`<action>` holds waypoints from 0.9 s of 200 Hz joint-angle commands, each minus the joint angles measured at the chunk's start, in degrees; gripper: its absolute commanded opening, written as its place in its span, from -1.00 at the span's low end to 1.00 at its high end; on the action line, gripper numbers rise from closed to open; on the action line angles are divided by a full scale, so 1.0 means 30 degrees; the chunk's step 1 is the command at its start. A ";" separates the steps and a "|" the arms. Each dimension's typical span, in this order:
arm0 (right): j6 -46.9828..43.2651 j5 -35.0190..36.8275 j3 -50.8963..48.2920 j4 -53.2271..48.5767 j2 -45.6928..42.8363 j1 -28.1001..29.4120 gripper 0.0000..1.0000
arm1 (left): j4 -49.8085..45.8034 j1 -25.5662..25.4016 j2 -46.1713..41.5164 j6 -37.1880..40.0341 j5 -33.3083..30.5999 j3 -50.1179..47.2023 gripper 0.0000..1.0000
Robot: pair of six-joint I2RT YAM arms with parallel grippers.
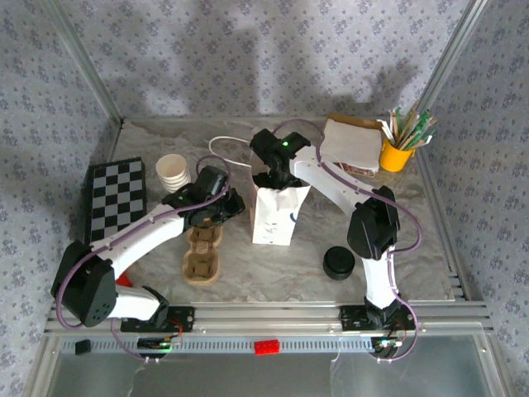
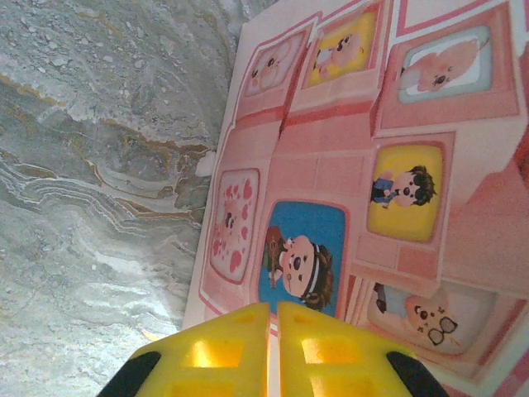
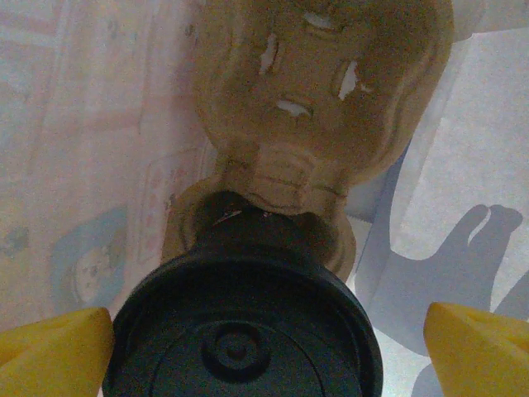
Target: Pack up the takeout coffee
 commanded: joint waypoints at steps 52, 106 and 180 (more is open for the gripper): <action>0.0241 0.0703 0.0781 -0.1441 0.0307 0.0207 0.99 | -0.0151 -0.0097 -0.0475 0.0125 -0.0110 0.0617 -0.78; 0.0245 0.0805 0.1039 -0.1644 0.0323 0.0235 0.99 | -0.1172 -0.0042 -0.1212 0.0584 -0.0439 0.1004 -0.77; 0.0233 0.0939 0.1192 -0.1702 0.0338 0.0317 0.99 | -0.3911 0.0347 -0.4012 0.1468 -0.1109 0.1650 -0.62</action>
